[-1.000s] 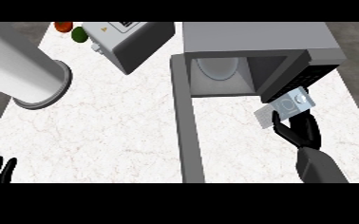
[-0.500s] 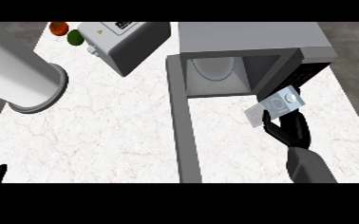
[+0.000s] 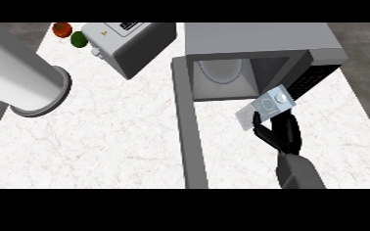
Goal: Pick up the milk, place it into the microwave and close the microwave
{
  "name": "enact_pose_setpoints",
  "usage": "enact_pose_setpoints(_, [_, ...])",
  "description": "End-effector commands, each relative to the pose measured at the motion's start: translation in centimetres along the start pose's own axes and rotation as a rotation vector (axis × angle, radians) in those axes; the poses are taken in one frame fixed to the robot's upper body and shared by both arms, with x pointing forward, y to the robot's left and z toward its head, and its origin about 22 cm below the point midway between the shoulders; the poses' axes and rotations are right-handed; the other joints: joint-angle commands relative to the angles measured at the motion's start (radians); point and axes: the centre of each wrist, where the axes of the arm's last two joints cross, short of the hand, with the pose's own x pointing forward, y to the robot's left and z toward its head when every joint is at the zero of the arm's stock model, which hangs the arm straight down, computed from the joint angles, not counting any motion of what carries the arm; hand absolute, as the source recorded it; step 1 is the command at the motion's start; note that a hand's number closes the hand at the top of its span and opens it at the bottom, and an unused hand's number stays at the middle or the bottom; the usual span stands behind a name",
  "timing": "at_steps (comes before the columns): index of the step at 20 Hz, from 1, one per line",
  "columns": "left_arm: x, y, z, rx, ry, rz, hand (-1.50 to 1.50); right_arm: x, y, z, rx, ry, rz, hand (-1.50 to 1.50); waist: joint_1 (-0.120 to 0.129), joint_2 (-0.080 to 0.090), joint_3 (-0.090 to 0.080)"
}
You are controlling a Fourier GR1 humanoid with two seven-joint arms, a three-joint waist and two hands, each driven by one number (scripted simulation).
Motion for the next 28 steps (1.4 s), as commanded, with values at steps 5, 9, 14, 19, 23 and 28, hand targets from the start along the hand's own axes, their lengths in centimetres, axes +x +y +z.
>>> enact_pose_setpoints(5, [0.0, 1.2, 0.3, -0.003, 0.01, -0.002, -1.5, 5.0, 8.1, -4.8, 0.162, -0.125, 0.023, 1.5, 0.053, -0.008, -0.002])
enact_pose_setpoints(9, [0.2, 2.4, -0.1, -0.006, -0.001, -0.009, -1.5, 7.3, 11.9, -5.8, 0.057, -0.111, 0.126, 1.5, 0.06, 0.003, 0.001])
enact_pose_setpoints(14, [-1.7, 3.8, 0.0, -0.022, 0.008, 0.023, -1.5, 8.4, 13.6, -7.5, -0.017, -0.05, 0.205, 1.5, 0.065, 0.009, 0.002])
enact_pose_setpoints(19, [-0.2, 3.9, -0.1, -0.015, -0.001, 0.008, -1.5, 6.4, 10.4, -11.1, -0.041, -0.001, 0.234, 1.5, 0.075, 0.014, 0.003])
enact_pose_setpoints(23, [-0.9, 5.8, -0.4, -0.024, -0.01, -0.014, -1.5, 4.9, 9.1, -11.5, -0.039, -0.014, 0.211, 1.5, 0.077, 0.016, 0.003])
enact_pose_setpoints(28, [-0.1, 5.2, -0.8, -0.031, 0.005, 0.002, -1.5, 3.6, 9.2, -12.1, -0.008, -0.067, 0.28, 1.5, 0.086, 0.019, 0.004])
